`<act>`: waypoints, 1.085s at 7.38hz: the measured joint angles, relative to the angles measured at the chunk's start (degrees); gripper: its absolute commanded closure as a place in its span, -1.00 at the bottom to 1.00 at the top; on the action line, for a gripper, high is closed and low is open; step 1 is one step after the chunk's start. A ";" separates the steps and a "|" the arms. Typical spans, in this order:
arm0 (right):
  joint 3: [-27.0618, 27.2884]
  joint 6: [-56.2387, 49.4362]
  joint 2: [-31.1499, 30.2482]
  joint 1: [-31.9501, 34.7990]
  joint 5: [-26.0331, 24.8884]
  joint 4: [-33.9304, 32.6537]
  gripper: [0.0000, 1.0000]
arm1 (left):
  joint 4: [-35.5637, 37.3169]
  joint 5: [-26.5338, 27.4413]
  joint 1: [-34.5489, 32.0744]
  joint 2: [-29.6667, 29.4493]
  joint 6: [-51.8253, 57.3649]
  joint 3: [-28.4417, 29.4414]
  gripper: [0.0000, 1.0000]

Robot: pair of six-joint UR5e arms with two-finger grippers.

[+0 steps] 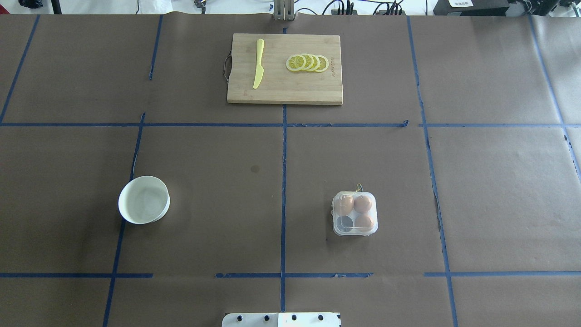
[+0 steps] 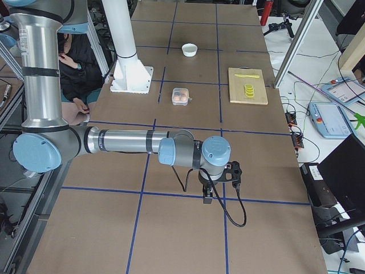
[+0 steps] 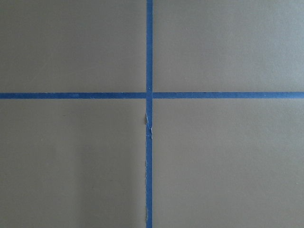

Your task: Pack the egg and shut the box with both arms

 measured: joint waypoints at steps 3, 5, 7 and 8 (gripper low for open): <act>3.81 3.97 -1.51 -1.54 0.33 0.27 -1.00 | -0.05 0.00 -0.08 0.06 0.17 -0.11 -1.00; 3.93 4.95 -1.53 -2.25 0.23 0.75 -1.00 | -0.05 0.00 -0.09 0.07 0.19 -0.17 -1.00; 2.62 8.29 -1.61 -3.45 -0.10 5.76 -1.00 | -0.05 0.00 -0.09 0.07 0.19 -0.16 -1.00; 2.09 9.95 -1.70 -4.00 -0.15 7.81 -1.00 | -0.05 0.00 -0.09 0.07 0.19 -0.04 -1.00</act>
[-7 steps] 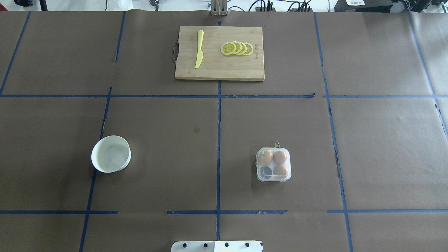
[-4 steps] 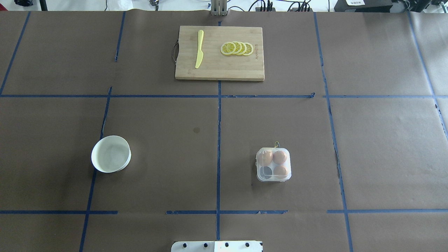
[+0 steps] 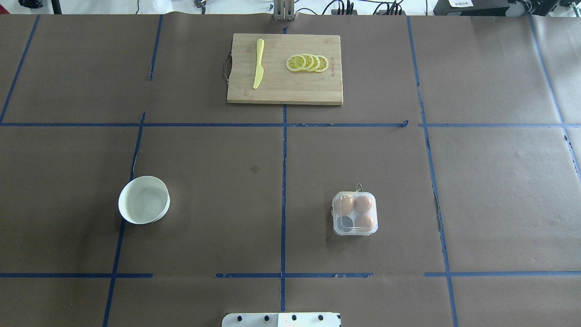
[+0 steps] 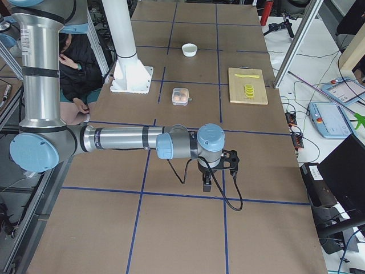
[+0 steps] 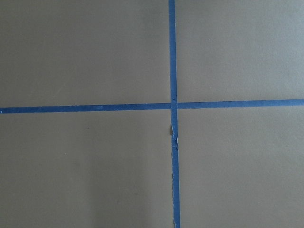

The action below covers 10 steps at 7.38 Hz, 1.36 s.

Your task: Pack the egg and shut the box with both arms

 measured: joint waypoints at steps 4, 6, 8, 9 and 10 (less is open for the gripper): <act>-2.28 1.02 0.02 -1.74 -0.06 1.44 -1.00 | -0.02 -0.06 0.08 -0.05 -0.07 0.13 -1.00; -2.47 0.95 0.02 -1.87 0.00 1.46 -1.00 | -0.56 -0.14 0.09 -0.08 -0.02 -0.10 -1.00; -2.47 0.94 0.02 -1.90 0.01 1.52 -1.00 | -2.62 -0.19 0.04 -0.06 -0.17 -0.19 -1.00; -2.44 0.94 0.02 -1.90 0.00 1.54 -1.00 | -3.17 -0.23 0.01 -0.06 -0.23 -0.31 -1.00; -2.40 0.94 0.02 -1.90 -0.04 1.55 -1.00 | -3.70 -0.24 0.01 -0.10 -0.25 -0.37 -1.00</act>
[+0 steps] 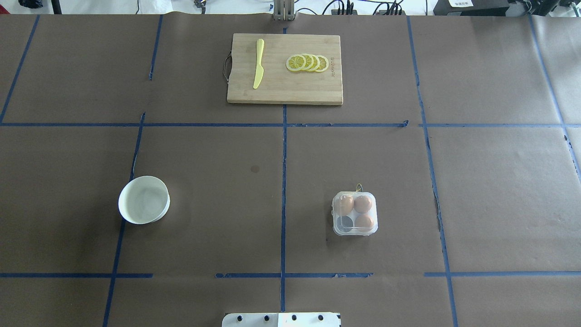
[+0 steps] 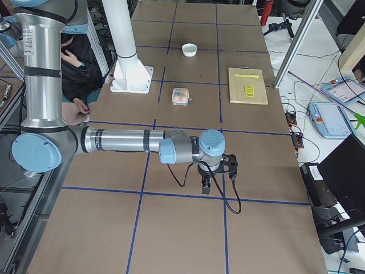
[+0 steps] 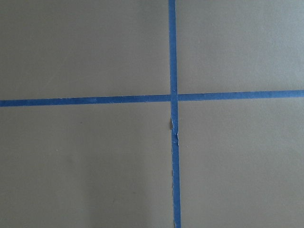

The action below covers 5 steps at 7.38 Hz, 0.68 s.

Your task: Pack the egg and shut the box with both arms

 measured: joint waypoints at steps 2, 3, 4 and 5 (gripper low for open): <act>0.07 0.00 0.00 0.00 0.02 0.00 -1.00 | -1.88 -0.01 -0.01 -0.15 -0.66 0.34 -1.00; 0.10 0.00 0.02 0.01 0.03 0.00 -1.00 | -2.32 -0.69 -0.01 -0.13 -1.75 0.61 -1.00; 0.09 0.00 0.06 0.03 0.00 0.00 -1.00 | -2.39 -2.48 -0.01 -0.04 -2.86 0.84 -1.00; 0.09 0.00 0.07 0.04 -0.01 0.00 -1.00 | -2.29 -4.31 -0.01 0.03 -3.60 0.97 -1.00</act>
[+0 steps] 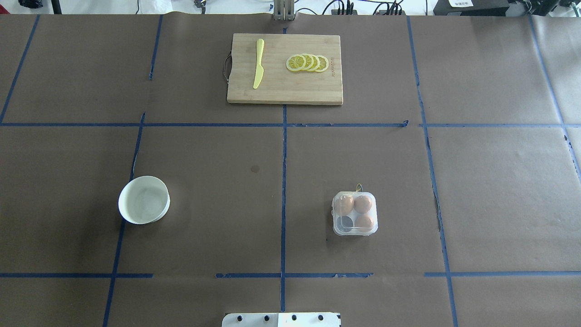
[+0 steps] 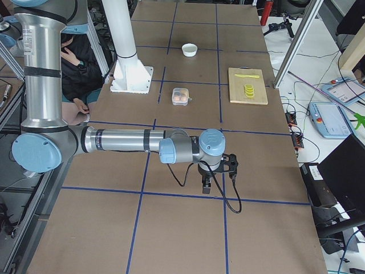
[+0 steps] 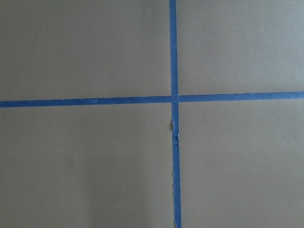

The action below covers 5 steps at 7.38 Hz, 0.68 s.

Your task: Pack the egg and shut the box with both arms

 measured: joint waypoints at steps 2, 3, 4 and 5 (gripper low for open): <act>0.16 0.04 0.04 0.01 0.01 0.00 -1.00 | 0.13 -1.22 0.00 0.06 -0.48 0.06 -1.00; 0.28 0.11 0.10 0.02 0.03 0.00 -1.00 | 0.12 -1.33 0.00 0.06 -0.52 0.06 -1.00; 0.36 0.14 0.15 0.02 0.05 0.00 -1.00 | 0.13 -1.35 0.00 0.06 -0.54 0.05 -1.00; 0.38 0.09 0.17 0.01 0.06 0.00 -1.00 | 0.15 -1.35 0.00 0.06 -0.54 0.06 -1.00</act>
